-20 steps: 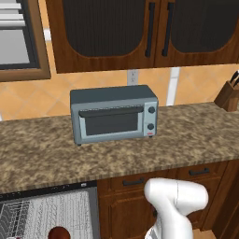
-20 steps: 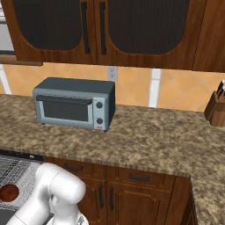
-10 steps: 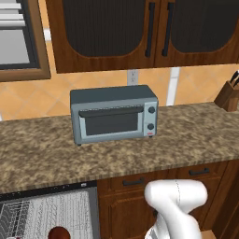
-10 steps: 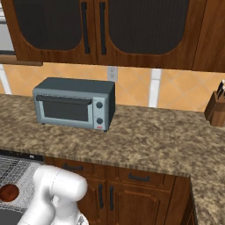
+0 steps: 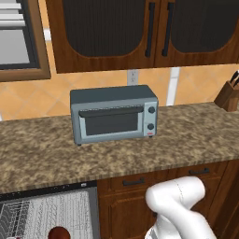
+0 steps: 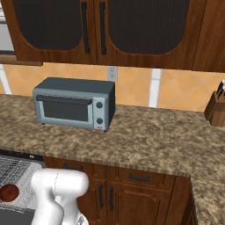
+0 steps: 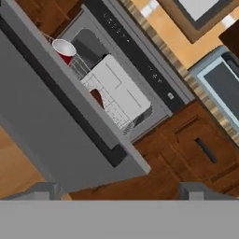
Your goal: Pick up the cup and bowl from the counter, place them in the dishwasher, and close the dishwasher door.
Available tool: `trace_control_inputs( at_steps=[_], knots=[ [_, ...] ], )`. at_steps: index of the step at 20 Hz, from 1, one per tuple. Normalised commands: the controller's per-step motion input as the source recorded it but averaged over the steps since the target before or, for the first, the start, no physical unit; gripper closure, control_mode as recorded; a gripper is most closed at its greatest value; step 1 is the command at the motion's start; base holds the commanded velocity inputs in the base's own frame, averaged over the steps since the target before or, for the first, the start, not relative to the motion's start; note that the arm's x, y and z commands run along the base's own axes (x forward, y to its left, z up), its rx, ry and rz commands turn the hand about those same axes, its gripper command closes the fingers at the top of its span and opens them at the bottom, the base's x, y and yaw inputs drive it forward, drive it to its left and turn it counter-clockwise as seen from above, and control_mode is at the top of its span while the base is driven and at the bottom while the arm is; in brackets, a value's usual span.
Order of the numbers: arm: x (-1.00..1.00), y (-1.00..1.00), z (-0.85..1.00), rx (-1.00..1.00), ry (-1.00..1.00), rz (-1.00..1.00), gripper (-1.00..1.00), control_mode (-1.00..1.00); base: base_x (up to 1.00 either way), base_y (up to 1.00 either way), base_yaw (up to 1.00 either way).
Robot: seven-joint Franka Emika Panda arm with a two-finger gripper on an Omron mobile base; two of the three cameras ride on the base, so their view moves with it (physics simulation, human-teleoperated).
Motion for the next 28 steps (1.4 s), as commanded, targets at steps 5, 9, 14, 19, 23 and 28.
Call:
trace_control_inputs(
  at_steps=[5,9,14,19,23,28],
  knots=[
    [0.71,0.63,-1.00,-0.41,-0.17,0.00,-1.00,-1.00,0.00,0.00,0.00],
    [0.14,1.00,-1.00,-0.61,-0.21,0.02,-1.00,-1.00,0.00,0.00,0.00],
    [-0.09,1.00,-1.00,-0.65,-0.23,0.07,-1.00,-1.00,0.00,0.00,0.00],
    [-0.07,0.91,-1.00,-0.63,-0.17,0.08,-1.00,-1.00,0.00,0.00,0.00],
    [0.38,-0.13,-1.00,-0.38,-0.09,0.05,-1.00,-1.00,0.00,0.00,0.00],
    [0.85,-0.77,-1.00,-0.16,-0.18,0.05,-1.00,-1.00,0.00,0.00,0.00]
  ],
)
